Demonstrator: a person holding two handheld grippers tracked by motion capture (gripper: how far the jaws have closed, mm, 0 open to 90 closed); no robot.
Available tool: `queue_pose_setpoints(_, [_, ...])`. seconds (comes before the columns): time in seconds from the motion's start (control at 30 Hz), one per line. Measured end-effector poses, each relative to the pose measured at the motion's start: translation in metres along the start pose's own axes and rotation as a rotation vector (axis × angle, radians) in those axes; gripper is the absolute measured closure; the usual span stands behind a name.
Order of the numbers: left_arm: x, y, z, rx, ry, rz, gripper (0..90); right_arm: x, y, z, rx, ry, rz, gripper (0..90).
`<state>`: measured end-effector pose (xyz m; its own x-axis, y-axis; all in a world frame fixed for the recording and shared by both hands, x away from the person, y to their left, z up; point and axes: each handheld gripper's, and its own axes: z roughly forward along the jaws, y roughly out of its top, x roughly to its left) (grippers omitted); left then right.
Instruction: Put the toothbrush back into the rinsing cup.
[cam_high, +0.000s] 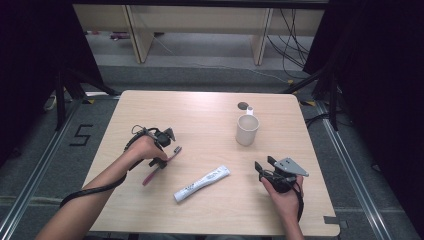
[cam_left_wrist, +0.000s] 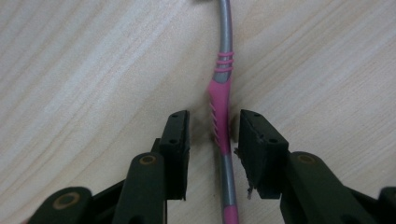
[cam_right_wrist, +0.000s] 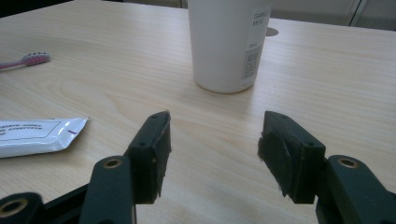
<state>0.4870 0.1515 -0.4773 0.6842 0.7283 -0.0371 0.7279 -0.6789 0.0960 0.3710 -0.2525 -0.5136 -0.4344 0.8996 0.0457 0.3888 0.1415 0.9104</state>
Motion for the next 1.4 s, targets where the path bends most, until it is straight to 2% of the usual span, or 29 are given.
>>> queue_pose_setpoints(0.2, [0.0012, 0.0009, 0.0020, 0.002, -0.001, -0.008, 65.5, 0.0000, 0.0000, 0.0000, 0.000, 0.002, -0.001, 43.4])
queue_pose_setpoints(0.23, [0.0012, 0.0010, 0.0023, -0.001, -0.001, -0.008, 65.7, 0.0013, -0.0002, -0.0001, -0.002, -0.002, 0.014, 43.4])
queue_pose_setpoints(0.27, [0.0011, 0.0012, 0.0023, 0.001, -0.001, -0.008, 65.9, -0.0005, 0.0001, 0.0003, -0.012, -0.013, -0.019, 43.3])
queue_pose_setpoints(0.33, [0.0009, 0.0020, 0.0023, 0.006, -0.003, -0.006, 66.4, -0.0006, 0.0005, -0.0005, 0.000, -0.016, -0.023, 43.3])
queue_pose_setpoints(0.43, [-0.0003, 0.0028, 0.0029, 0.007, 0.005, 0.001, 67.5, -0.0004, 0.0005, -0.0004, -0.001, -0.015, -0.023, 43.3])
queue_pose_setpoints(0.5, [-0.0004, 0.0038, 0.0017, 0.030, 0.010, 0.024, 68.7, -0.0005, 0.0005, -0.0004, -0.001, -0.015, -0.023, 43.4])
queue_pose_setpoints(0.57, [-0.0033, 0.0032, 0.0032, 0.014, 0.013, 0.007, 70.0, -0.0005, 0.0005, -0.0006, -0.001, -0.015, -0.023, 43.3])
queue_pose_setpoints(0.83, [-0.0058, 0.0040, 0.0039, 0.012, 0.015, 0.013, 71.6, -0.0005, 0.0005, -0.0004, -0.005, -0.012, -0.021, 43.2])
queue_pose_setpoints(0.97, [-0.0068, 0.0046, 0.0034, 0.019, 0.019, 0.028, 73.1, -0.0005, 0.0006, -0.0002, -0.004, -0.012, -0.021, 43.2])
queue_pose_setpoints(1.0, [-0.0057, 0.0055, 0.0027, 0.020, 0.028, 0.061, 74.1, -0.0002, 0.0007, -0.0004, -0.001, -0.011, -0.018, 43.2])
queue_pose_setpoints(1.03, [-0.0075, 0.0049, 0.0035, 0.012, 0.024, 0.046, 75.3, -0.0004, 0.0006, -0.0002, -0.003, -0.012, -0.022, 43.3])
queue_pose_setpoints(1.13, [-0.0075, 0.0059, 0.0022, 0.028, 0.028, 0.077, 79.4, -0.0003, 0.0006, -0.0001, -0.005, -0.011, -0.021, 43.3])
queue_pose_setpoints(1.17, [-0.0079, 0.0062, 0.0018, 0.030, 0.026, 0.076, 80.6, -0.0003, 0.0006, -0.0001, -0.004, -0.011, -0.021, 43.3])
queue_pose_setpoints(1.4, [-0.0082, 0.0031, 0.0011, -0.004, 0.029, 0.082, 82.0, -0.0002, 0.0002, 0.0007, -0.019, -0.011, -0.018, 43.2])
